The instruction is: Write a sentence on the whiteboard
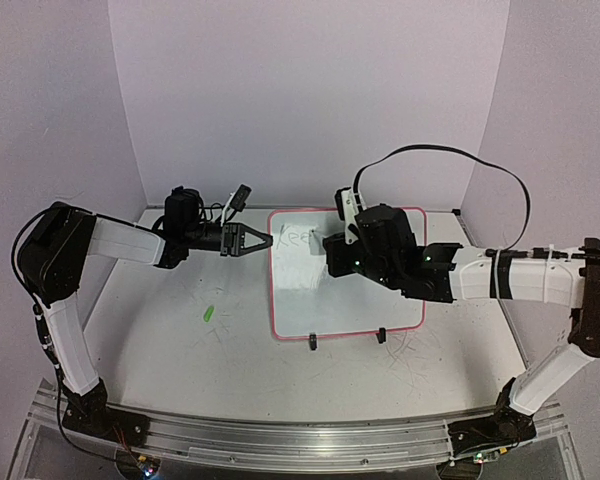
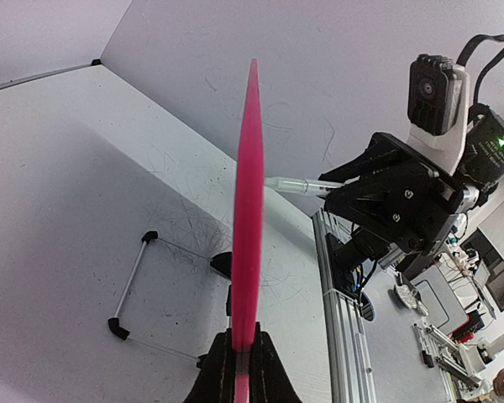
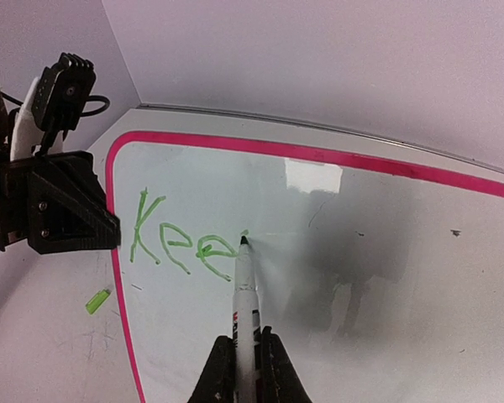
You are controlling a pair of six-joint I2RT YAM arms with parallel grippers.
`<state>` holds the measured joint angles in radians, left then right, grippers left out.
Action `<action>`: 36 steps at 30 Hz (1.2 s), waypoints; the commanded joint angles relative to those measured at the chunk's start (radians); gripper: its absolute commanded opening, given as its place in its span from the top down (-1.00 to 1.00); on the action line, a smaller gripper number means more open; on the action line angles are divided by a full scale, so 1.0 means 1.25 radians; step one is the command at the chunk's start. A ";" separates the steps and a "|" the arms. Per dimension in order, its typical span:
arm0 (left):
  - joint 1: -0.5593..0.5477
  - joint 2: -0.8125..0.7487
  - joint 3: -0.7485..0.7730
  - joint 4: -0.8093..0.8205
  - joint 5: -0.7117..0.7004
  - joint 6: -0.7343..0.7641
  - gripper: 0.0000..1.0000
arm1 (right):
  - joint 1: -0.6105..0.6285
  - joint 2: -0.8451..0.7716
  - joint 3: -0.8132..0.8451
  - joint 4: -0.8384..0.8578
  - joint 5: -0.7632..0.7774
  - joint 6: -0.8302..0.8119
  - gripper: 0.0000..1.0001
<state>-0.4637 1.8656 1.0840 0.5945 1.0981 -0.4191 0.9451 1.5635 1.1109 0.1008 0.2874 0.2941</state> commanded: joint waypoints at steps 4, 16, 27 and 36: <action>-0.006 -0.040 0.006 0.015 0.036 0.002 1.00 | -0.002 -0.003 0.003 -0.031 0.019 0.026 1.00; -0.006 -0.042 0.005 0.015 0.036 0.001 1.00 | 0.005 -0.002 -0.023 -0.037 0.010 0.049 1.00; -0.006 -0.043 0.004 0.015 0.036 0.001 1.00 | 0.021 0.001 -0.048 -0.045 0.005 0.078 1.00; -0.006 -0.043 0.005 0.015 0.036 0.001 1.00 | 0.030 0.007 -0.058 -0.047 0.002 0.096 1.00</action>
<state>-0.4637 1.8656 1.0840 0.5941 1.0958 -0.4191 0.9832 1.5635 1.0521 0.0802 0.2708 0.3923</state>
